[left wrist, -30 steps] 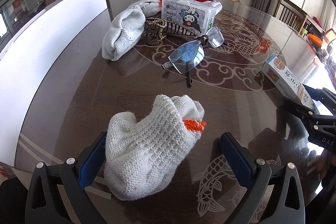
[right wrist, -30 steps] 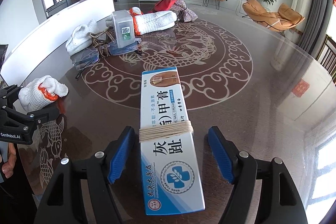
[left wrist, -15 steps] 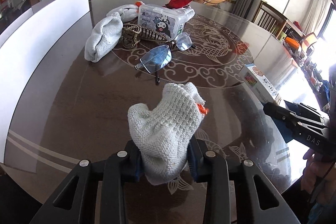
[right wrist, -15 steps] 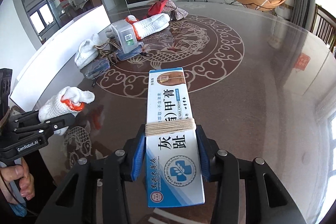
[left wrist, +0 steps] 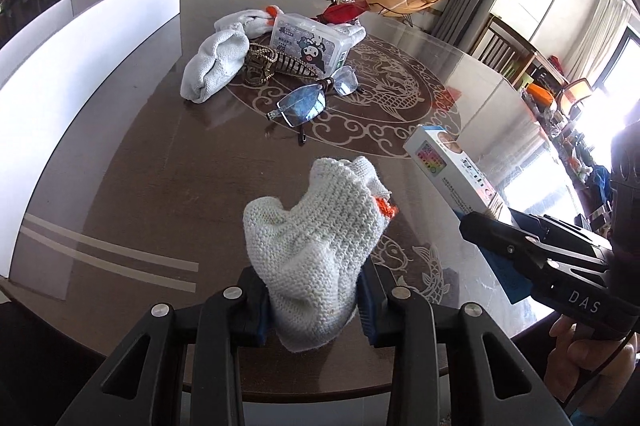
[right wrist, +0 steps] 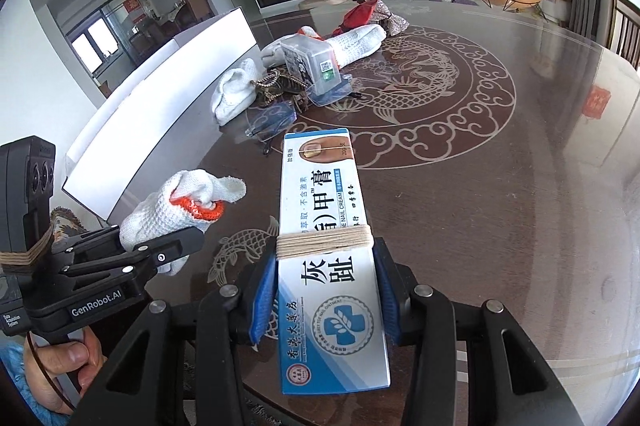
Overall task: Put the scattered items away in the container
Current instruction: 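Lift the glove and ointment box off the table with both tools, then lower both held items into the white cardboard container and open both tools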
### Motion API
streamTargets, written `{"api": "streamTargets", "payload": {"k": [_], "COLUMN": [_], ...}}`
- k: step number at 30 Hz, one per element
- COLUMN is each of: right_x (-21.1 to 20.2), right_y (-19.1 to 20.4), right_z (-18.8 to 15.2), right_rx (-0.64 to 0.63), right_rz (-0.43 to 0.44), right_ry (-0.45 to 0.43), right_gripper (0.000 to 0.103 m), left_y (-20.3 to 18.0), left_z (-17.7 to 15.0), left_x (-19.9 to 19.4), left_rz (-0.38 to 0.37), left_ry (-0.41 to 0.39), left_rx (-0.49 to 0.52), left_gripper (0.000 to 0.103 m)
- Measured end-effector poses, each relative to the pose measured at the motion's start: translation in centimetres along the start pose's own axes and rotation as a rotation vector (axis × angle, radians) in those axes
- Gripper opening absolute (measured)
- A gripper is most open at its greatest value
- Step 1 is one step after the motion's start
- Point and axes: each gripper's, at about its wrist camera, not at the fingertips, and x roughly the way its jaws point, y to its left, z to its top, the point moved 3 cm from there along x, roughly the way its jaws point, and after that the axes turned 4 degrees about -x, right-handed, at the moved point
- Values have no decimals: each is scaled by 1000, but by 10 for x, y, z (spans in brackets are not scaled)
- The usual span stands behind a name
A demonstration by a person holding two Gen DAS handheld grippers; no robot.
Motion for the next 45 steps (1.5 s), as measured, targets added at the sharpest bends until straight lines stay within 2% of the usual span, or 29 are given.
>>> {"api": "streamTargets", "payload": {"k": [6,12,28,32,35,38,40,42,45], "right_x": [8,19,28,30,30,26,23,23,29], "right_y": [23,40,34,33,35,51,69,94,143], "right_z": [11,10,12,10,12,34,65,105,172], "right_rx": [-19,-38,-12,-10,-2,-48,-98,-155,-244], "right_rz": [26,18,-5,-6,6,22,42,78,140], "right_ry": [14,36,45,51,52,20,-19,-62,-138], "right_gripper": [44,44,44,44,44,44,44,44,44], "left_y": [6,25,43,44,46,53,70,94,142], "left_z": [4,6,14,13,15,37,63,95,147], "left_x": [-9,-8,-10,-7,-12,-41,-68,-94,-121], "left_rz": [-9,47,111,90,1,-52,-69,-53,10], "left_ry": [-12,-20,-43,-23,13,-22,-66,-118,-169], "left_rx": [-4,-21,-27,-37,-81,-90,-103,-110,-116], "left_gripper": [34,34,34,34,34,34,34,34,35]}}
